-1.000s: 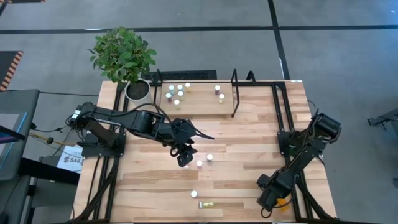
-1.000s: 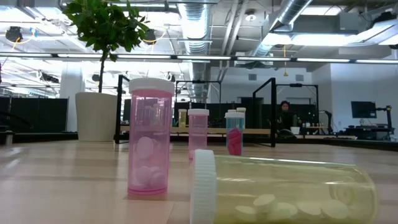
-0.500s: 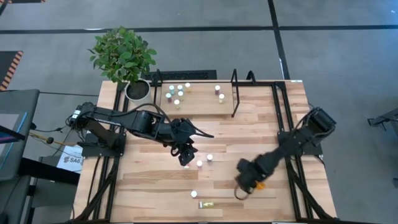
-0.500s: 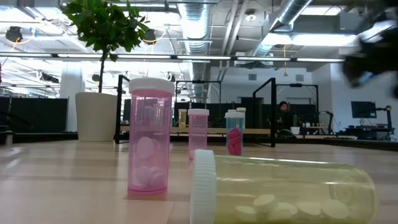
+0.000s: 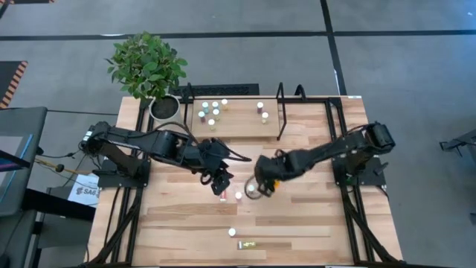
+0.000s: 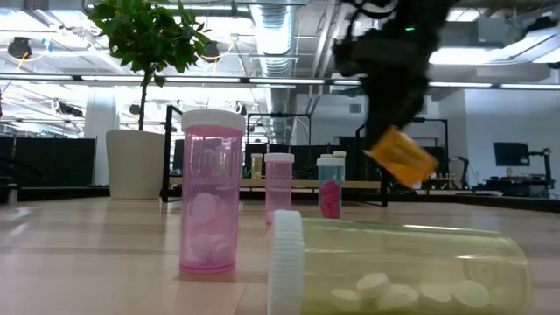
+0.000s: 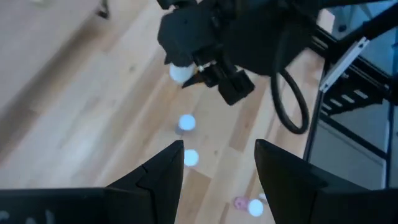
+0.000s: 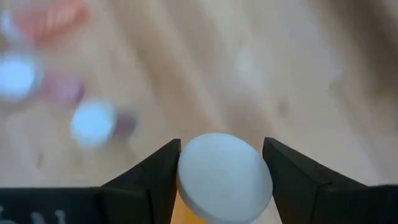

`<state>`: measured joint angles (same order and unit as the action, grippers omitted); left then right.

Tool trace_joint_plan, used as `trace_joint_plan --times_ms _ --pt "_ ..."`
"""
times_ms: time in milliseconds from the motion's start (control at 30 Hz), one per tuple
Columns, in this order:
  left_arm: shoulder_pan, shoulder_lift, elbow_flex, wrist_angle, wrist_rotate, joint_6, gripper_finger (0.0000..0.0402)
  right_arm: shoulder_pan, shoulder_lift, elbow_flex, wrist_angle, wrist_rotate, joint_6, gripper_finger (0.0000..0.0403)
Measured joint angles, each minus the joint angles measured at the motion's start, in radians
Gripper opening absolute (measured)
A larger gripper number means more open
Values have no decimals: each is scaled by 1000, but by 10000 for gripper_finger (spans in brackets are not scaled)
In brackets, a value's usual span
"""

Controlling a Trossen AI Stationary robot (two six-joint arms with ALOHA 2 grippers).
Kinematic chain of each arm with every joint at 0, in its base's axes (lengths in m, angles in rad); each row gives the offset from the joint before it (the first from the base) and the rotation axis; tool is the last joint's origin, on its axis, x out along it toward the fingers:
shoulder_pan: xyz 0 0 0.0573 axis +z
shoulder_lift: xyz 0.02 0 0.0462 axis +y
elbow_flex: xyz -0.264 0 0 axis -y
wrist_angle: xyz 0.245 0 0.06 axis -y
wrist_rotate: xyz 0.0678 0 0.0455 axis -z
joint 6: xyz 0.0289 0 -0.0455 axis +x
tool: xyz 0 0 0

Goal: Pick and place medicine bottles onto shelf by color
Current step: Put the orange pill bottle on the shelf

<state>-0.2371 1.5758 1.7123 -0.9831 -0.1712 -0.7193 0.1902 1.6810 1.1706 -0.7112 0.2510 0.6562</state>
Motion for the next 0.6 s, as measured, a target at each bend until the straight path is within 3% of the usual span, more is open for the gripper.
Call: trace_joint_plan --times_ms 233,400,600 --pt "1 -133 0 -37 -155 32 183 -162 0 47 151 89 -92 225" --pt "1 -225 0 -39 -282 100 183 -273 -1 49 385 125 -105 225" --pt "1 -305 0 -41 -343 194 183 -363 10 50 593 200 -162 226"
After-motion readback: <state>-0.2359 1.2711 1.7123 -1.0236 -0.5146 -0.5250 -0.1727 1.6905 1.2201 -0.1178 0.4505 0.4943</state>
